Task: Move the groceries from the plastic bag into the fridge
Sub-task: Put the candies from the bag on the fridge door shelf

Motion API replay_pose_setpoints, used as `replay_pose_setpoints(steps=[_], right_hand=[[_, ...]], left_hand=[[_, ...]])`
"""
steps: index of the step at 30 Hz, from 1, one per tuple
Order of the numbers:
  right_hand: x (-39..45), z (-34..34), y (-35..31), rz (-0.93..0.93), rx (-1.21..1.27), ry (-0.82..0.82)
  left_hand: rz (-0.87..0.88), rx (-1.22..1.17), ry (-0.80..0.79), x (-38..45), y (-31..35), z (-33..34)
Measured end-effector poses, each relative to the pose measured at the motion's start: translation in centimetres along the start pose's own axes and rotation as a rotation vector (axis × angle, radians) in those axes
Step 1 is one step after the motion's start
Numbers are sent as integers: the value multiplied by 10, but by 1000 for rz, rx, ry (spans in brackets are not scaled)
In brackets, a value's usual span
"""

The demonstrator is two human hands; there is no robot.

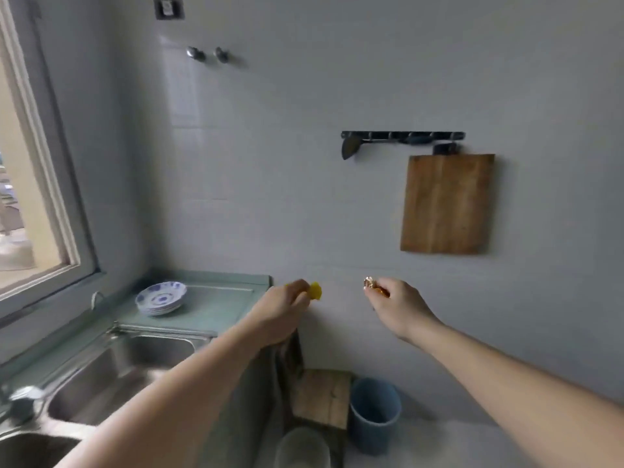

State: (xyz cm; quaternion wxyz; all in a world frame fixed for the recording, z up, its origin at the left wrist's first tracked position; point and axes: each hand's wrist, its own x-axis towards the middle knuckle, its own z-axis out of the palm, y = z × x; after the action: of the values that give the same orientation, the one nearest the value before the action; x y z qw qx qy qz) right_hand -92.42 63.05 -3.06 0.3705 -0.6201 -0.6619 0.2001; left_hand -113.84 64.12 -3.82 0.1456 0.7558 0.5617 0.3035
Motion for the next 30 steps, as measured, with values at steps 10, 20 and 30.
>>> replay_pose_setpoints(steps=[10, 20, 30], right_hand=[[-99, -192, 109, 286, -9, 396], [-209, -317, 158, 415, -76, 708], [-239, -355, 143, 567, -205, 944]], left_hand=[[354, -208, -286, 24, 201, 127], [632, -289, -518, 3, 358, 204], [811, -359, -627, 47, 410, 239]])
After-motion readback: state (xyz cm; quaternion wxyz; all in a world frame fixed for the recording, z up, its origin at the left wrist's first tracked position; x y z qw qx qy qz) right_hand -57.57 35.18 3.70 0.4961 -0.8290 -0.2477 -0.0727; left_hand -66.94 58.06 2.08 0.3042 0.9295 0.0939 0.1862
